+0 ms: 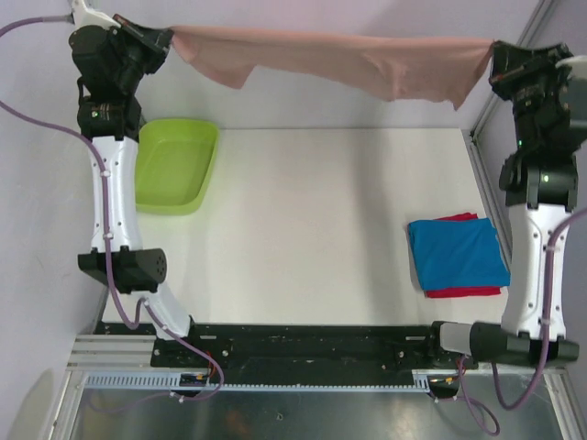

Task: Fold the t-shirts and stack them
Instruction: Flatten out the tshirt

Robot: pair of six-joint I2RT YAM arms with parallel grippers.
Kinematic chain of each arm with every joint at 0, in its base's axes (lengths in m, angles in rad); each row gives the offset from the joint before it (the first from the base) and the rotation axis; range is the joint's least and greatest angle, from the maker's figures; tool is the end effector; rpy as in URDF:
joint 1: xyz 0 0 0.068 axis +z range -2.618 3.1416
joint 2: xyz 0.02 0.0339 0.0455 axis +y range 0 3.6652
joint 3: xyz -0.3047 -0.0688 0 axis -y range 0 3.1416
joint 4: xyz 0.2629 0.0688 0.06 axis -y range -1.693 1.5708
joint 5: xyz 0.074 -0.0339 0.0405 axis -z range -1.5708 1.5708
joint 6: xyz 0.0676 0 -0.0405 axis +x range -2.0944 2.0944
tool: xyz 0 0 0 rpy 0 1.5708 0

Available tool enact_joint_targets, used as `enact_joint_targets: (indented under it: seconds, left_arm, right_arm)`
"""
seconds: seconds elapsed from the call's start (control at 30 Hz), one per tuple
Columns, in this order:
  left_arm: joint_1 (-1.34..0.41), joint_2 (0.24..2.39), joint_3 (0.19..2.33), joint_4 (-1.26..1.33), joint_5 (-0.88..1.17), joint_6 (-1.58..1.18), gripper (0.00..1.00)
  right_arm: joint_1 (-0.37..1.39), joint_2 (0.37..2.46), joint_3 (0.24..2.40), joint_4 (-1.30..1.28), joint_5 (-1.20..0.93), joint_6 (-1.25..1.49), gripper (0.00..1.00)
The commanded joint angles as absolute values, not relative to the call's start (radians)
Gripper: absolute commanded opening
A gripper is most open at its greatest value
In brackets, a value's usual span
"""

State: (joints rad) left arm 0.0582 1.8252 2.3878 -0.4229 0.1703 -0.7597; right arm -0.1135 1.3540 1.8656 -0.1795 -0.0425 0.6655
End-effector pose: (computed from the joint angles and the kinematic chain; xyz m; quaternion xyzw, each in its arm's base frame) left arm 0.4263 0.0134 0.6190 -0.2010 0.6253 -0.3108 0.6870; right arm 0.2866 -0.0298 0.6382 0.2044 0.5435 0.2337 0.7799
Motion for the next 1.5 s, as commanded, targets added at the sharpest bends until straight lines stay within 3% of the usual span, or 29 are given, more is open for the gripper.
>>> enact_joint_targets:
  seconds: [0.0, 0.23, 0.47, 0.53, 0.57, 0.63, 0.7, 0.77, 0.87, 1.0, 1.2, 1.33, 1.47]
  left_arm:
    - [0.101, 1.722, 2.141, -0.416, 0.189, -0.746, 0.0]
    - [0.106, 1.658, 1.673, -0.482, 0.192, -0.635, 0.0]
    - [0.093, 1.727, 1.396, -0.514, 0.132, -0.556, 0.0]
    - [0.087, 1.756, 1.366, -0.519, 0.115, -0.539, 0.0]
    - [0.084, 1.767, 1.355, -0.523, 0.113, -0.531, 0.05]
    - [0.077, 1.773, 1.334, -0.532, 0.113, -0.514, 0.28]
    - [0.064, 1.749, 1.307, -0.534, 0.093, -0.493, 0.5]
    - [0.053, 1.705, 1.273, -0.535, 0.079, -0.477, 0.64]
    - [0.043, 1.612, 1.206, -0.535, 0.053, -0.467, 0.72]
    - [0.035, 1.479, 1.086, -0.535, 0.009, -0.487, 0.64]
    - [0.023, 1.442, 0.964, -0.522, -0.063, -0.556, 0.37]
    - [0.016, 1.502, 0.962, -0.497, -0.078, -0.593, 0.33]
    - [0.015, 1.571, 0.977, -0.459, -0.082, -0.626, 0.35]
  right_arm:
    - [-0.134, 1.247, 1.638, -0.193, -0.049, 0.712, 0.0]
    - [-0.12, 1.252, 1.335, -0.392, -0.1, 0.681, 0.0]
    - [-0.091, 1.504, 1.212, -0.513, -0.121, 0.597, 0.0]
    - [-0.071, 1.589, 1.208, -0.539, -0.134, 0.577, 0.07]
    - [-0.06, 1.618, 1.207, -0.552, -0.133, 0.569, 0.15]
    - [-0.029, 1.637, 1.206, -0.573, -0.102, 0.555, 0.45]
    - [0.004, 1.62, 1.206, -0.587, -0.055, 0.548, 0.64]
    - [0.029, 1.585, 1.206, -0.601, -0.017, 0.552, 0.71]
    - [0.088, 1.53, 1.205, -0.632, 0.064, 0.561, 0.73]
    - [0.207, 1.46, 1.168, -0.639, 0.152, 0.581, 0.71]
    - [0.275, 1.454, 1.11, -0.604, 0.169, 0.599, 0.68]
    - [0.283, 1.462, 1.074, -0.585, 0.157, 0.597, 0.64]
    - [0.29, 1.454, 1.03, -0.56, 0.145, 0.601, 0.63]
